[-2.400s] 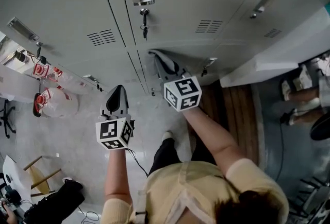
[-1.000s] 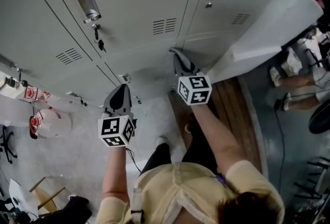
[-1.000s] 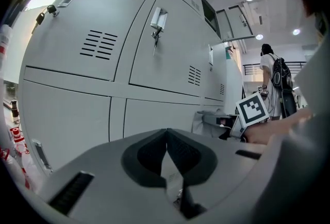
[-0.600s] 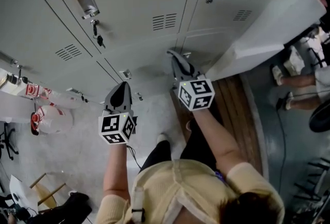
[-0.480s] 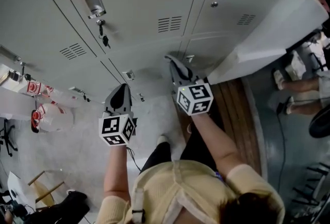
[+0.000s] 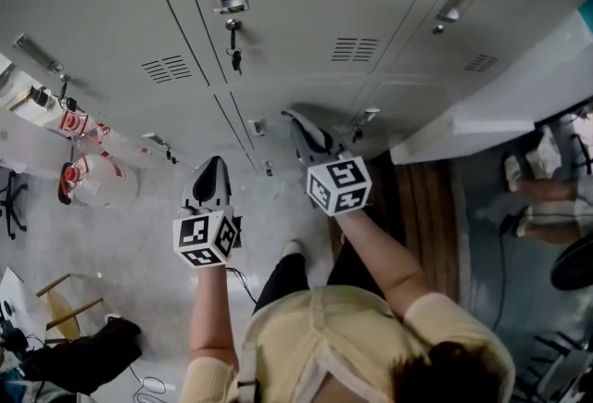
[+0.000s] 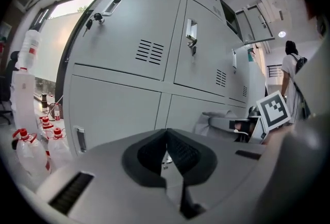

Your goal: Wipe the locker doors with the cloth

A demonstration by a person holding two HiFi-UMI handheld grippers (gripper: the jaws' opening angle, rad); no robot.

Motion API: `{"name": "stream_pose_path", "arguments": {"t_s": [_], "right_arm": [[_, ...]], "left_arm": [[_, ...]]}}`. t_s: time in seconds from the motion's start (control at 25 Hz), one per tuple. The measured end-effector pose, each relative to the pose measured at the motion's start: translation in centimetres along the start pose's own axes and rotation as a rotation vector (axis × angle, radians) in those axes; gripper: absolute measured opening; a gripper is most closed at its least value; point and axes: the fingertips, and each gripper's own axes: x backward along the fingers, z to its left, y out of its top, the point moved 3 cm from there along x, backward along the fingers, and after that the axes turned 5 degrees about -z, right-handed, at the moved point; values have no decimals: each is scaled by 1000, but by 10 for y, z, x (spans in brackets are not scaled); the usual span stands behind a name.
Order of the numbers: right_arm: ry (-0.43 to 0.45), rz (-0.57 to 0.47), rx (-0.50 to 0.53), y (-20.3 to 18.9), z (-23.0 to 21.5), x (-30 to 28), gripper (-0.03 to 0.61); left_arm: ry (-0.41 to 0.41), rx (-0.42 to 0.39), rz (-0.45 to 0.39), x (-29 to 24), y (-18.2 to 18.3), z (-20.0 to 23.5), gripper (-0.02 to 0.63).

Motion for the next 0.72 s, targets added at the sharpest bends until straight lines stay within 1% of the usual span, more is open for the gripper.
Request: {"name": "stream_pose_path", "arguments": {"t_s": [0.16, 0.4, 0.72], "right_arm": [[52, 7, 11, -3, 17, -16, 15], [102, 9, 47, -10, 35, -44, 15], [122, 33, 105, -20, 46, -64, 15]], "left_arm": [[46, 5, 1, 9, -3, 12, 3], [104, 17, -8, 16, -4, 28, 3], [122, 24, 1, 16, -7, 32, 3]]}}
